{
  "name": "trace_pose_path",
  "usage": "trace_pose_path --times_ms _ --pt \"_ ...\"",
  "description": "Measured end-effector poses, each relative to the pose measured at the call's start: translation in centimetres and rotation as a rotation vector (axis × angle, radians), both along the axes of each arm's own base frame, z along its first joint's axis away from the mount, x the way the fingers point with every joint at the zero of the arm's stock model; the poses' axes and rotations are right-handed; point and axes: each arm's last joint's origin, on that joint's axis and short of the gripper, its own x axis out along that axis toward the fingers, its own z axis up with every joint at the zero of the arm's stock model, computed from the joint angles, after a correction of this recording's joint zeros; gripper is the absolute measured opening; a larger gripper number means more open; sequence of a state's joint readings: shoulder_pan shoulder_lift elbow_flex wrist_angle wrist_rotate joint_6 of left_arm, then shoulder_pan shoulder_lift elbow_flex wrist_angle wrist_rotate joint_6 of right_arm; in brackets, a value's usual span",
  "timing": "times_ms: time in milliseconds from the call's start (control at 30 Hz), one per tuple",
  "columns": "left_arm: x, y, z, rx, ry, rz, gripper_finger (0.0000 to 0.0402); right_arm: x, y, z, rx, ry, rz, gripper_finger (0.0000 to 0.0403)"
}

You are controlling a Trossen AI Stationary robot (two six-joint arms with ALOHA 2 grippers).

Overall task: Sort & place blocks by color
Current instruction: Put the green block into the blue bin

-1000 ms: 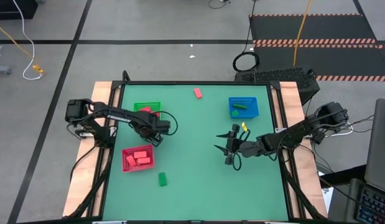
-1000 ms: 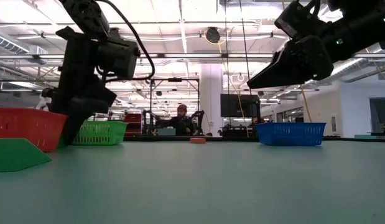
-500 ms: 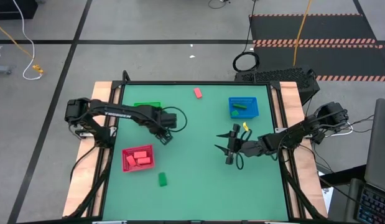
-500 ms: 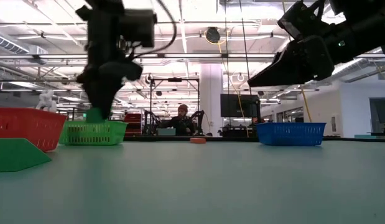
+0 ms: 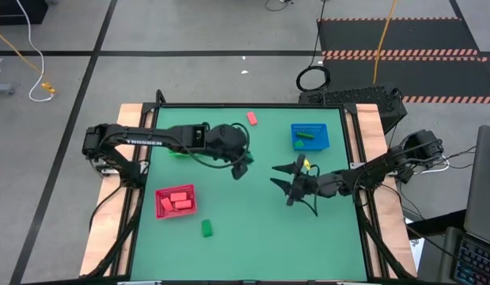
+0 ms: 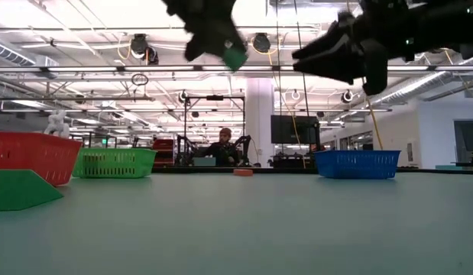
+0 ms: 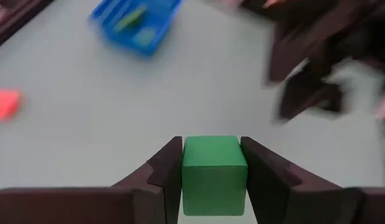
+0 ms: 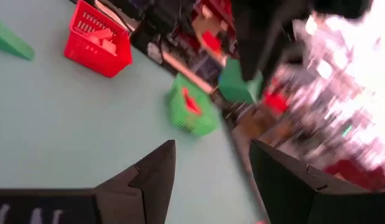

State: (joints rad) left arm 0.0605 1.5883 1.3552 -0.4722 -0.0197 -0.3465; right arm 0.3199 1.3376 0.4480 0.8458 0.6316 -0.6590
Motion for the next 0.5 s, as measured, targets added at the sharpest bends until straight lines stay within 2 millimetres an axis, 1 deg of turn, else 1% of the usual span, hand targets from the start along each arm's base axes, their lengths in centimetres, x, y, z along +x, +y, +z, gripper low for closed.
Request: trace_pose_path --times_ms 100,200,300,400,467,500 --pt "0.6 -0.4 0.8 -0.01 -0.104 -0.062 0.0138 0.1 0.0 0.9 -0.117 -0.045 0.01 0.02" --pt "1.0 -0.8 0.9 -0.011 -0.137 -0.082 0.0162 0.0 0.0 2.0 -0.163 -0.136 0.008 0.0211" --pt "1.1 -1.0 0.9 -0.01 -0.151 -0.089 0.0179 -0.1 0.0 3.0 -0.179 -0.223 0.009 0.0233" --pt "1.3 -1.0 1.2 -0.007 -0.187 -0.09 0.0172 0.0 -0.1 3.4 -0.163 -0.283 0.083 0.0258" --pt "1.4 -1.0 1.4 -0.006 -0.205 -0.09 0.0157 0.1 -0.1 3.4 -0.15 -0.293 0.145 0.0275" --pt "1.4 -1.0 1.4 -0.005 -0.209 -0.09 0.0147 0.1 -0.2 3.3 -0.139 -0.29 0.15 0.0283"
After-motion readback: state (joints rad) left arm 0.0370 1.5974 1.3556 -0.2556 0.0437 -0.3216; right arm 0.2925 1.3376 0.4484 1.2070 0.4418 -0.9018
